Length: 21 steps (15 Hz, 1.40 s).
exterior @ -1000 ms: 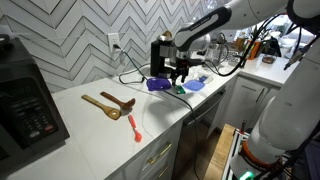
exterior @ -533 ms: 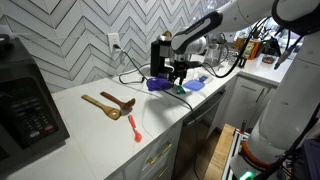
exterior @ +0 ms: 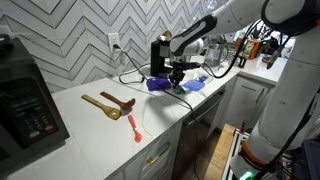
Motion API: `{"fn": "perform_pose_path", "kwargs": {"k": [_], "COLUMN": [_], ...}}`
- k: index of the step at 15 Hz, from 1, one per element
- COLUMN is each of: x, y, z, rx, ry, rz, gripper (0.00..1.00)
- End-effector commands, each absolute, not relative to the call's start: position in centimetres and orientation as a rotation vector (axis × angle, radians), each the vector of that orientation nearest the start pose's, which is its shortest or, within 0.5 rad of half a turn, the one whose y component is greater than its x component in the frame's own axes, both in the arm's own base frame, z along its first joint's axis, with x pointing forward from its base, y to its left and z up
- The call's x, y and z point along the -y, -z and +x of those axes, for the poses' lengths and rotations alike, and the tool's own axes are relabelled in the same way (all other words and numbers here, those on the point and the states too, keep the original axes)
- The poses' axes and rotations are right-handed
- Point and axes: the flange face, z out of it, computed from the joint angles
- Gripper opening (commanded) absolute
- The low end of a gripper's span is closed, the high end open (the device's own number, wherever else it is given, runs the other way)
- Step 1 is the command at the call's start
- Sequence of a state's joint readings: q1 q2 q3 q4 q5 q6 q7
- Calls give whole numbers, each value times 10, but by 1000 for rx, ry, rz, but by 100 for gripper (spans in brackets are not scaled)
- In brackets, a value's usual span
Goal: Remove the small lunch box from the bigger lunch box, then open the small lunch box and add green object, then close it
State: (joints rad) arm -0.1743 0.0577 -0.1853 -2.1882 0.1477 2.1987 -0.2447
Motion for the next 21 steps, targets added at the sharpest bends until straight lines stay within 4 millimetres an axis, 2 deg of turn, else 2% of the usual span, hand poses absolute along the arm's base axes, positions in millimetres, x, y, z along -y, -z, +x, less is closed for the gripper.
{"fn": "perform_pose_path", "kwargs": {"k": [1,6,13,15,17,21], "x": [192,208,224,237,260,319], "y": [-363,-397,-466,-482,-493,-496], "z": [502,485,452,442,431,407], "rx": [-341,-380,-423,-504,-630,-946], "ry": [-9,43,183,233,286,324], "rz": [-3003,-3024,-3009,-3014,-3019,-2959], "gripper": [0,0,0,0,0,0]}}
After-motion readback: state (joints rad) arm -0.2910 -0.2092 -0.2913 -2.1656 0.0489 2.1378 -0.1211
